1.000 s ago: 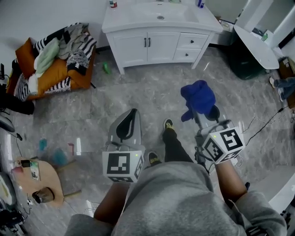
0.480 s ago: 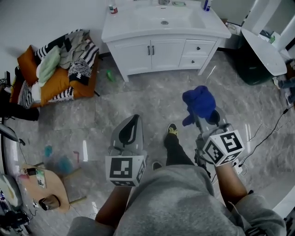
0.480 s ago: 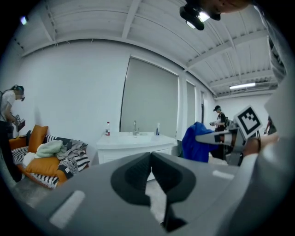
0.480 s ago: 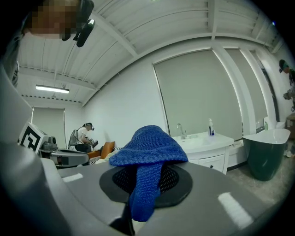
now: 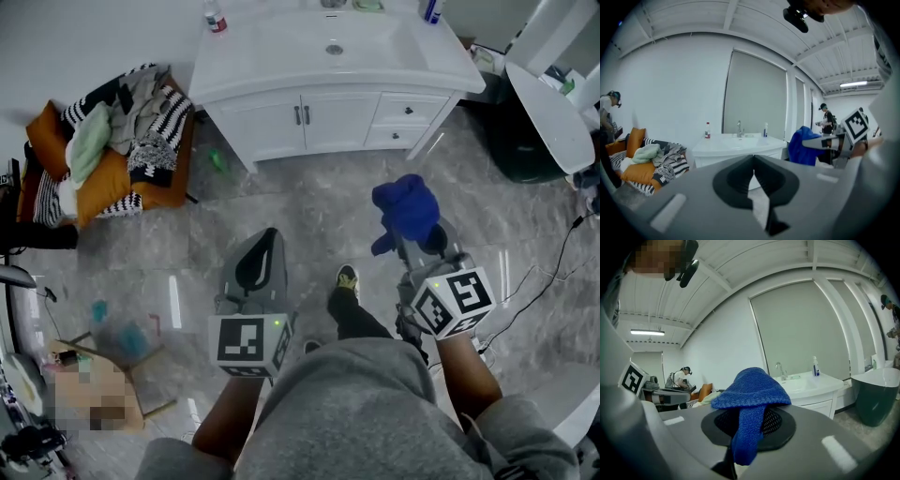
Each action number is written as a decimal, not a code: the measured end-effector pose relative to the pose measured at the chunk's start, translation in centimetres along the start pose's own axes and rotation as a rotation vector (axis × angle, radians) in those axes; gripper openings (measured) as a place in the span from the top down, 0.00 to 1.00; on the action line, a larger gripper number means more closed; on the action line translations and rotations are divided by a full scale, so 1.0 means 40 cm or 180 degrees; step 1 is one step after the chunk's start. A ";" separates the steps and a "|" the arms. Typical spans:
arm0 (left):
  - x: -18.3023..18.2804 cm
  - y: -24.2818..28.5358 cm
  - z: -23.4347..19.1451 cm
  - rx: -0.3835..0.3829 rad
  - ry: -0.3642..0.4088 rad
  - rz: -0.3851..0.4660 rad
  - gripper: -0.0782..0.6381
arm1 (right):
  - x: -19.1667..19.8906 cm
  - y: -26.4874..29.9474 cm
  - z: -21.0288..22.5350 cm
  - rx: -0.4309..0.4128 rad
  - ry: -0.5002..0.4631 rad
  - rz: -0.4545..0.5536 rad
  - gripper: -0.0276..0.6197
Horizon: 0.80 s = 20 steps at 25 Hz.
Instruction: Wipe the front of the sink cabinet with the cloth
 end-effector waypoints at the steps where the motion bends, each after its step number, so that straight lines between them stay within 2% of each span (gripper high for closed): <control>1: -0.014 0.018 -0.001 -0.0019 -0.0011 -0.0005 0.88 | -0.012 0.015 0.016 -0.0016 -0.0004 -0.0007 0.85; 11: -0.107 0.175 0.004 -0.0162 -0.0048 -0.0109 0.88 | -0.086 0.141 0.165 -0.0163 0.0042 -0.0023 0.85; 20: -0.142 0.236 0.021 -0.0281 -0.0056 -0.0180 0.88 | -0.108 0.191 0.238 -0.0233 0.0095 0.0018 0.85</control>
Point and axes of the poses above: the fingertips, and each gripper's own axes: y forward along the fingers, z to its right, x out of its underside, the point moved 7 cm from there along -y, backward along the fingers, and after that the axes turned 15 degrees about -z, right-handed, at the moved point
